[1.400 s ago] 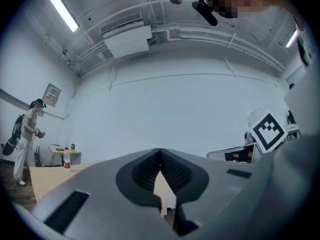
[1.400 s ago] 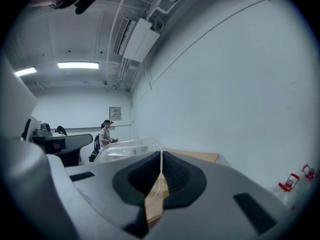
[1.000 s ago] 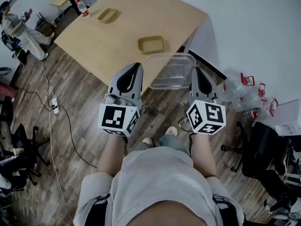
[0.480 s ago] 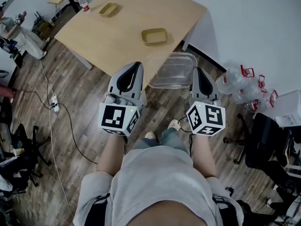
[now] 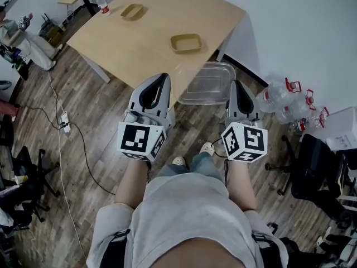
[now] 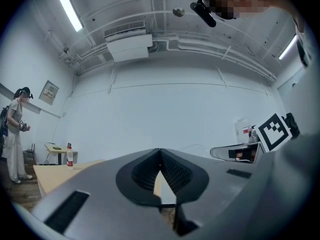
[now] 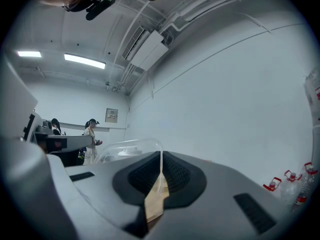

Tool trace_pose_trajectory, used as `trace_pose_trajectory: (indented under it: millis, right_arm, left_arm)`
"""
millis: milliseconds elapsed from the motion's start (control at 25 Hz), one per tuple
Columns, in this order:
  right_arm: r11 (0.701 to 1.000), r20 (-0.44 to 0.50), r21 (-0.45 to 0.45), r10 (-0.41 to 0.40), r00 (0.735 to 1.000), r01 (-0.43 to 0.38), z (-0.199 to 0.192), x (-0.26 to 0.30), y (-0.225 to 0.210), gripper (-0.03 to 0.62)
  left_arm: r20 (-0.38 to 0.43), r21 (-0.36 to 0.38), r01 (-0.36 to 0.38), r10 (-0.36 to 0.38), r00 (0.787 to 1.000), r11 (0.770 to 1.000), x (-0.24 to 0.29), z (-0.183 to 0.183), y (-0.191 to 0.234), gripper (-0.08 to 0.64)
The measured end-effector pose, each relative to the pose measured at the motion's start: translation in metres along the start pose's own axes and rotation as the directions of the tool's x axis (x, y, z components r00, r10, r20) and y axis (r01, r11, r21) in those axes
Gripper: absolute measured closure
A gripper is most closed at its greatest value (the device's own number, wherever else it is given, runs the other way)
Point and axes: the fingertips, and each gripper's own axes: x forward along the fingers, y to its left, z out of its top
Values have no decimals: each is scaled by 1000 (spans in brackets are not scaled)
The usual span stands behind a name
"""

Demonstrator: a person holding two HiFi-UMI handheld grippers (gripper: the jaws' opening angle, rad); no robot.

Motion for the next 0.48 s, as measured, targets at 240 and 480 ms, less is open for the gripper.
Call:
trace_pose_trajectory:
  millis: [240, 480]
  right_arm:
    - [1000, 6, -2, -7, 1000, 7, 2, -4, 1, 571]
    - [1000, 4, -4, -16, 1000, 16, 2, -5, -2, 571]
  left_arm:
    - [3, 0, 3, -3, 1000, 1000, -3, 1, -1, 545]
    - [-1, -9, 4, -4, 1000, 1000, -2, 0, -1, 545]
